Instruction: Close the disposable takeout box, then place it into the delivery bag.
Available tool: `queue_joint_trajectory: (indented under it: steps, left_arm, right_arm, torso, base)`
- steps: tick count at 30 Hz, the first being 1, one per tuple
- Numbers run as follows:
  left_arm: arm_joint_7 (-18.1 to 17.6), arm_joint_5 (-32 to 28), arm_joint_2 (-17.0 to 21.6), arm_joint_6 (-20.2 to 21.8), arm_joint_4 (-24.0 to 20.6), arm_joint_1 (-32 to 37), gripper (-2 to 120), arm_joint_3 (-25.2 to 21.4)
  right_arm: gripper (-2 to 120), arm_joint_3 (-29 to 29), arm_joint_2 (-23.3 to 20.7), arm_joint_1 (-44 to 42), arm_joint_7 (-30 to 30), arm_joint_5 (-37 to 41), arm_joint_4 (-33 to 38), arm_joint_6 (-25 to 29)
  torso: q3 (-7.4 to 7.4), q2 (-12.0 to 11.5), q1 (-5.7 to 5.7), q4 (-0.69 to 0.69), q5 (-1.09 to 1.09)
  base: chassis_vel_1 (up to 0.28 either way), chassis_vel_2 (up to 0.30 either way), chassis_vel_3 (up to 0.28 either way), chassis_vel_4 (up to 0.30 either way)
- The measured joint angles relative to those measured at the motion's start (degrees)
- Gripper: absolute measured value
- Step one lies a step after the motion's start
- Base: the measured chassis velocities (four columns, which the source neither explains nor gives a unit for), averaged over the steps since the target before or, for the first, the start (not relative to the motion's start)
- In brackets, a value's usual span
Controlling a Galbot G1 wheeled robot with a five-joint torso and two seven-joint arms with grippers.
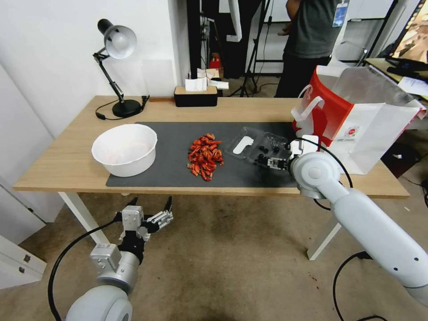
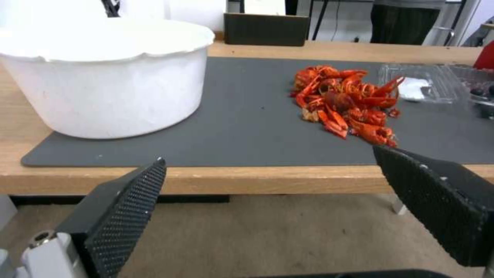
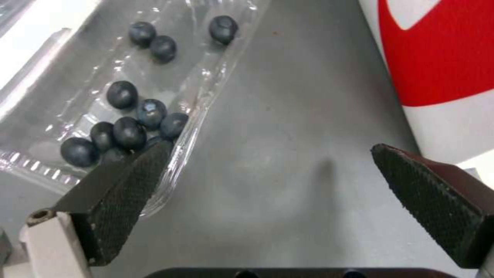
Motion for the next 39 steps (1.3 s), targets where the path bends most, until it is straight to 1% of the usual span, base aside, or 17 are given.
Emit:
queue_joint_trajectory:
  steps: [12,39]
  left_arm:
    - [0.0,-0.1,0.2,-1.2,0.3,-0.2,100,0.2]
    - [-0.1,-0.3,0.7,-1.6,0.3,-0.4,100,0.0]
  right_arm:
    - [100,0.0,-2.9,0.0,-0.6,1.5,0.2,0.0]
    - [100,-0.1,-5.4,0.8,-2.1,2.2,-0.7,0.0]
  torso:
    - [0.0,0.0,0.0,0.0,0.0]
    - [0.0,0.0,0.0,0.0,0.0]
  base:
    - [0.0,0.0,0.0,0.0]
    - [0.0,0.0,0.0,0.0]
